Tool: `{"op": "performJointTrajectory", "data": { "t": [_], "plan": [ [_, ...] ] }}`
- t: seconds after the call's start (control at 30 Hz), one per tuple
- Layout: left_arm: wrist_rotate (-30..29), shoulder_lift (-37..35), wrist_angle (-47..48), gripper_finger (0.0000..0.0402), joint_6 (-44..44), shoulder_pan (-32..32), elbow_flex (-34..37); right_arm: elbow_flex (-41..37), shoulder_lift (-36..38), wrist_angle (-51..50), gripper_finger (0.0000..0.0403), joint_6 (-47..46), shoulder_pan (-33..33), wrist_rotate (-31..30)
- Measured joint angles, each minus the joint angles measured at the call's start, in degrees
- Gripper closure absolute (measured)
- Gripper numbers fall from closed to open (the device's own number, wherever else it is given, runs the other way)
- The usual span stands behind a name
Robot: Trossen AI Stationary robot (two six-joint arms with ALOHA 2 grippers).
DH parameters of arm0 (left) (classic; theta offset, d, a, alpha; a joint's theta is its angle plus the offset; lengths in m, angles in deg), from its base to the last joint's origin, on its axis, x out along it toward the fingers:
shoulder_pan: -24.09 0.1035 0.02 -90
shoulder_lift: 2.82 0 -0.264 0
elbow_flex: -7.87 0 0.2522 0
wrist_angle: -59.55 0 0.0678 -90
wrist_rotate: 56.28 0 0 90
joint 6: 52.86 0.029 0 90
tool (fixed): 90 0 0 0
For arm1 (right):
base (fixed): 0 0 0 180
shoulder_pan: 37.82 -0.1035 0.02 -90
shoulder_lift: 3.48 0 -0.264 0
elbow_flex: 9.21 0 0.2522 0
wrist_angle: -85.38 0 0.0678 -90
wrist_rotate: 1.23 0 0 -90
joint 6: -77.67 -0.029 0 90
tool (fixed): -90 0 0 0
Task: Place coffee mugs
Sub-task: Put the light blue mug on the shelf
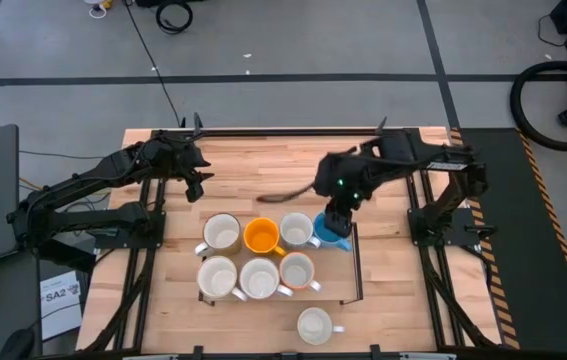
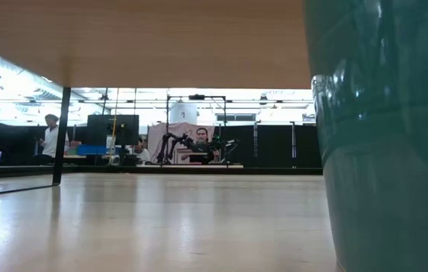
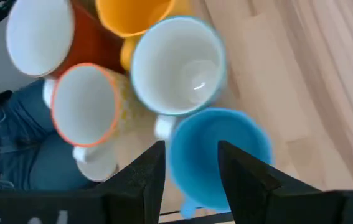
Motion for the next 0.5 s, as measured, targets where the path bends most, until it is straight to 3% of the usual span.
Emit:
{"op": "performJointTrajectory", "data": {
  "t": [0.3,0.5],
  "plan": [
    [0.0,0.0,-0.02,0.0242,0.02,0.01,0.0,0.11,-0.04,4.86,0.0251,-11.28,-13.94,-10.83],
    [0.0,0.0,0.0,0.0242,0.04,0.0,0.0,-1.12,-0.07,13.66,0.0251,-21.19,-24.36,-21.03]
  ]
}}
